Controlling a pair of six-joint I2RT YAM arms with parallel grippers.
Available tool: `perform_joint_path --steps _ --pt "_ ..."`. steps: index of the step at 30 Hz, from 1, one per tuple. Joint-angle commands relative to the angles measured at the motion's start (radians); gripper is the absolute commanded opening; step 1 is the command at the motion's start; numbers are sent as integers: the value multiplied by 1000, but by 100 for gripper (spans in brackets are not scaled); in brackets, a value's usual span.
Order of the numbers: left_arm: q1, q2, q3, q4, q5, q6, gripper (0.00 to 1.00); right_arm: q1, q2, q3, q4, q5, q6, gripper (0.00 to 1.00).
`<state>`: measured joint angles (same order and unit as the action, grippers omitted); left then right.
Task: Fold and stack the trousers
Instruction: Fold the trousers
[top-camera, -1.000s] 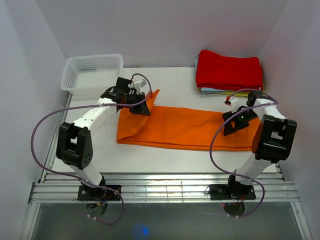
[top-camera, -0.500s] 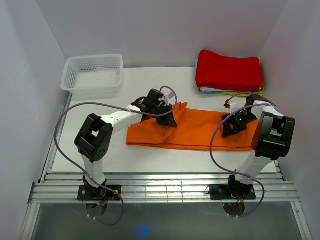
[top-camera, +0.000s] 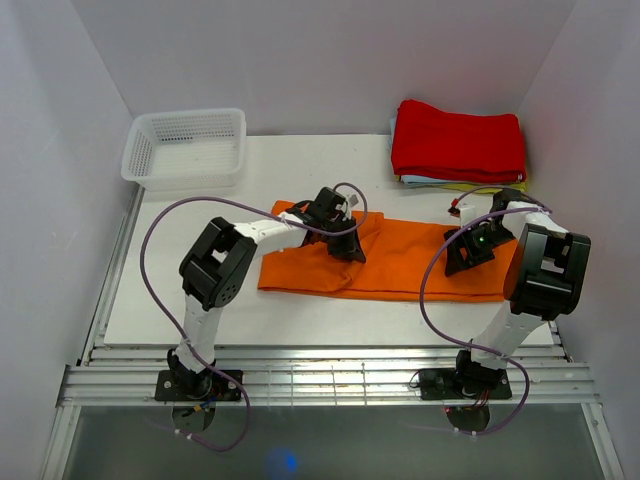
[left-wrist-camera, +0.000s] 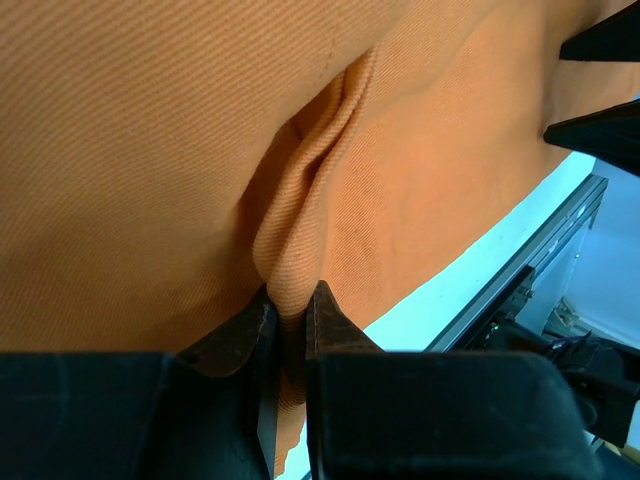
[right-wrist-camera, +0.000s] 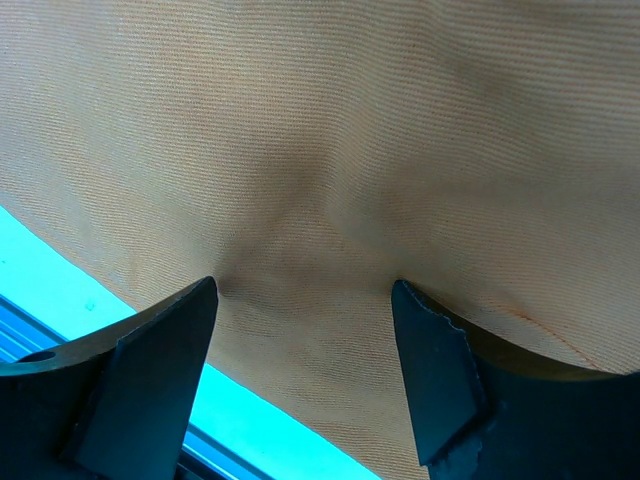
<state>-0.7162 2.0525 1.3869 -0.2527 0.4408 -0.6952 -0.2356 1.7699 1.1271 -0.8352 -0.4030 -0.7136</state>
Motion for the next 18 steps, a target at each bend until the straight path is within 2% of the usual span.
perform_joint_path --steps 1,8,10,12,13,15,16,18 --pt "-14 -3 72 47 19 -41 0 4 11 -20 12 -37 -10 76" --pt "-28 -31 80 73 -11 -50 0 5 10 -18 10 -42 -7 76" --pt "-34 -23 81 67 -31 -59 7 5 13 -15 8 -42 -9 76" --pt "-34 -2 80 63 -42 -70 22 5 11 -9 5 -42 -9 76" --pt "-34 1 80 59 -45 -69 42 5 10 -6 1 -45 -6 76" --pt "-29 2 67 64 -36 -63 59 5 -1 10 -7 -56 -7 77" --pt "-26 -12 66 75 -19 -53 80 5 -6 14 -21 -71 -4 79" --pt "-23 -46 63 76 2 -4 96 7 -16 40 -36 -97 -1 79"
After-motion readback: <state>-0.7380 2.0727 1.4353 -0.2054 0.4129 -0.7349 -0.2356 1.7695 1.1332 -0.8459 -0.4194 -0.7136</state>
